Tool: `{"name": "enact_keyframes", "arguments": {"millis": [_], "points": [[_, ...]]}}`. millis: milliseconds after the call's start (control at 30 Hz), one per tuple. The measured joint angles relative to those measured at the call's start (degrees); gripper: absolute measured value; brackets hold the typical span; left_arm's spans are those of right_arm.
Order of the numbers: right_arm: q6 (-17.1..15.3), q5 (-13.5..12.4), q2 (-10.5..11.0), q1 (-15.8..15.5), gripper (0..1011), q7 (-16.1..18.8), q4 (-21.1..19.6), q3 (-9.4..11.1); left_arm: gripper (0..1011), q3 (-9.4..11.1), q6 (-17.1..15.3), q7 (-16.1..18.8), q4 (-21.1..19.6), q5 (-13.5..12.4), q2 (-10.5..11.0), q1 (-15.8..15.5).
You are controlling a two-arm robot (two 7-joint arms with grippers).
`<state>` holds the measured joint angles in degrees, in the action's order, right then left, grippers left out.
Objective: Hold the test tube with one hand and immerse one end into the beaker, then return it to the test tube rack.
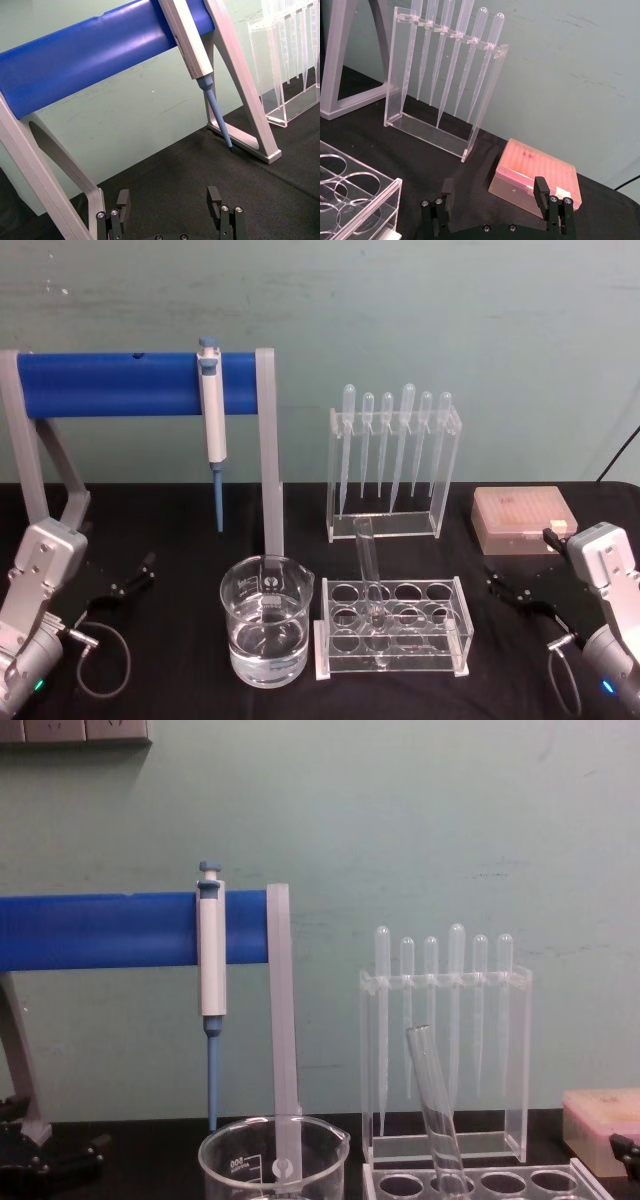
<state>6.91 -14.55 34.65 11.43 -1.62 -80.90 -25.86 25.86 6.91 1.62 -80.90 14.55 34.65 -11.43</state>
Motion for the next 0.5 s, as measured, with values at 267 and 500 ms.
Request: {"name": "enact_keyframes", "arguments": {"millis": [267,500], "points": [[0.0,0.0,0.0,0.0,1004,0.0,0.0,0.0,1000,0.0,0.0,0.0,0.0,0.0,0.0,0.0],[0.0,0.0,0.0,0.0,1004,0.0,0.0,0.0,1000,0.0,0.0,0.0,0.0,0.0,0.0,0.0]]}}
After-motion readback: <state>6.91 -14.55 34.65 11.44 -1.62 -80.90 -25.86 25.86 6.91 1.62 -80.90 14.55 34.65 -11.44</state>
